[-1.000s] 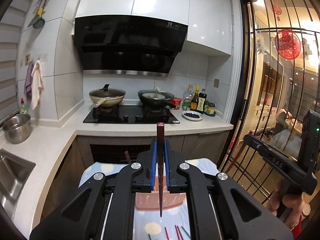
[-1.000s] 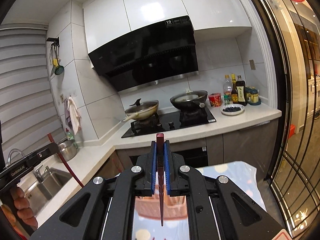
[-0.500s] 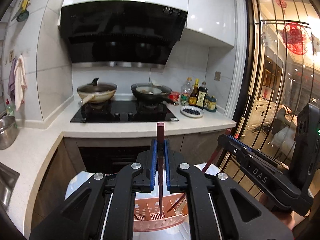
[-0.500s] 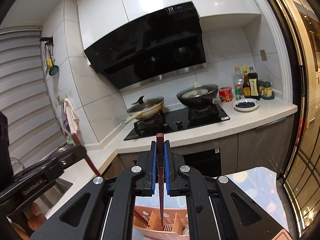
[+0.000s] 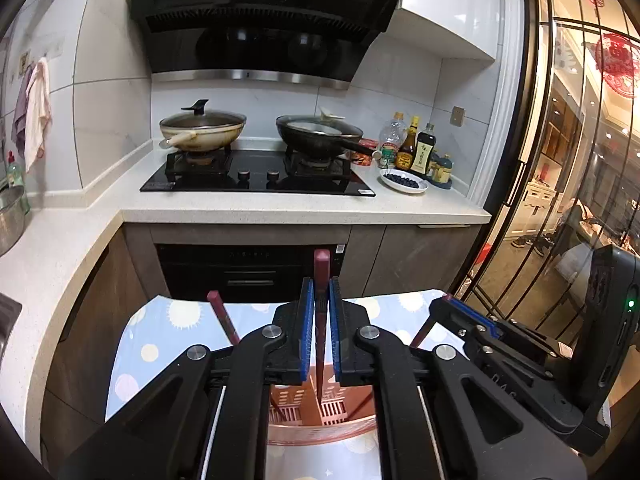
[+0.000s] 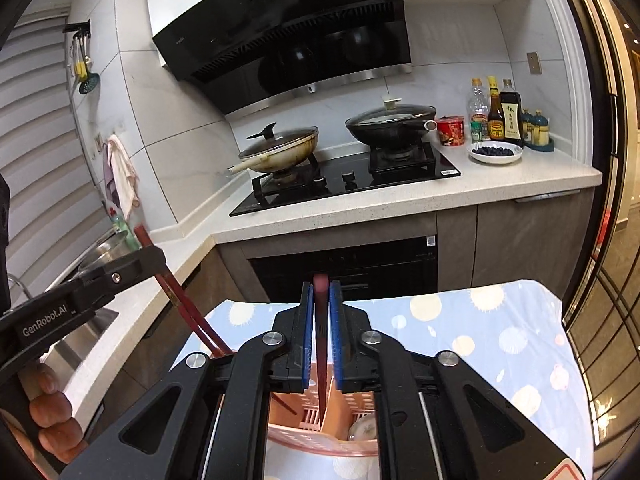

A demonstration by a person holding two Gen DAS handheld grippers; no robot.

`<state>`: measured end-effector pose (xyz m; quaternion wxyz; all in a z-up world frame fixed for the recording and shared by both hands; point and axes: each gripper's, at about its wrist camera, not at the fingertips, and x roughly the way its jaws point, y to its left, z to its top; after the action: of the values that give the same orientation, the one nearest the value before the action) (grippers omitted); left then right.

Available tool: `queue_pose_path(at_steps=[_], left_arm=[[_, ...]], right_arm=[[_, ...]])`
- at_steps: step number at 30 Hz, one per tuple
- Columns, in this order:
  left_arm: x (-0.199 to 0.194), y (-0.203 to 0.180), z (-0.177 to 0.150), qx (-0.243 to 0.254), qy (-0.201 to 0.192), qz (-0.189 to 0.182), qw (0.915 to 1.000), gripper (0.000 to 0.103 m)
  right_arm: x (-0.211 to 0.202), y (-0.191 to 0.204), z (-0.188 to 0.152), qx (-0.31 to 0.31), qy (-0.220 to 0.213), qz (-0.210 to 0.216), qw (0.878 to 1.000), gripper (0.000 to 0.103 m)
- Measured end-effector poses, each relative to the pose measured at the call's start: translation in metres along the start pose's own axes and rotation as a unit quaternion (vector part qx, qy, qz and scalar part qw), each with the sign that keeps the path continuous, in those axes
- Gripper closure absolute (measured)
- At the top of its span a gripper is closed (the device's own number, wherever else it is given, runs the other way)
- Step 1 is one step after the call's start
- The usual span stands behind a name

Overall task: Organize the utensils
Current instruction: 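Open both grippers to release the chopsticks into the holder, then grasp a green chopstick with the left gripper while the right gripper grasps another green chopstick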

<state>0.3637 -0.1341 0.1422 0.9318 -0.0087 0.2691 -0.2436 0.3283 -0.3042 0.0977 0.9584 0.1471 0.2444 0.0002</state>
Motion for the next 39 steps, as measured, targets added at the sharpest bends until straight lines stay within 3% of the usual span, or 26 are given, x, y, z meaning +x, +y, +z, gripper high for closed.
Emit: queue_pose_path(at_steps=[1,3,5,8,17,22,29,39], left_arm=[[-0.001,0.002,-0.002,-0.003,0.000,0.004,1.0000,0.092],[-0.004,0.005,-0.006,-0.010,-0.004,0.018,0.9998,0.059],[-0.009,0.005,-0.010,-0.013,-0.015,0.032,0.9993,0.049],[-0.014,0.009,-0.013,-0.016,-0.015,0.032,0.9992,0.048],[-0.048,0.009,-0.028,-0.014,-0.015,0.038,0.9991,0.048],[-0.077,0.008,-0.053,-0.007,-0.014,0.046,0.9988,0.047],[-0.110,0.011,-0.118,-0.003,0.018,0.068,0.9975,0.042],[-0.133,0.012,-0.227,-0.016,0.105,0.069,0.9920,0.042]], right_arm=[[0.000,-0.001,-0.002,0.001,-0.001,-0.001,1.000,0.079],[-0.003,-0.002,-0.007,0.003,-0.003,-0.002,1.000,0.070],[-0.008,-0.002,-0.010,0.002,-0.004,-0.004,1.000,0.068],[-0.019,-0.001,-0.015,-0.003,-0.011,-0.009,1.000,0.060],[-0.062,0.005,-0.032,-0.011,-0.013,-0.015,1.000,0.055],[-0.093,0.010,-0.057,-0.034,0.000,-0.033,0.999,0.053],[-0.133,0.008,-0.118,-0.053,0.043,-0.047,0.997,0.053],[-0.172,-0.012,-0.226,-0.022,0.117,-0.063,0.991,0.053]])
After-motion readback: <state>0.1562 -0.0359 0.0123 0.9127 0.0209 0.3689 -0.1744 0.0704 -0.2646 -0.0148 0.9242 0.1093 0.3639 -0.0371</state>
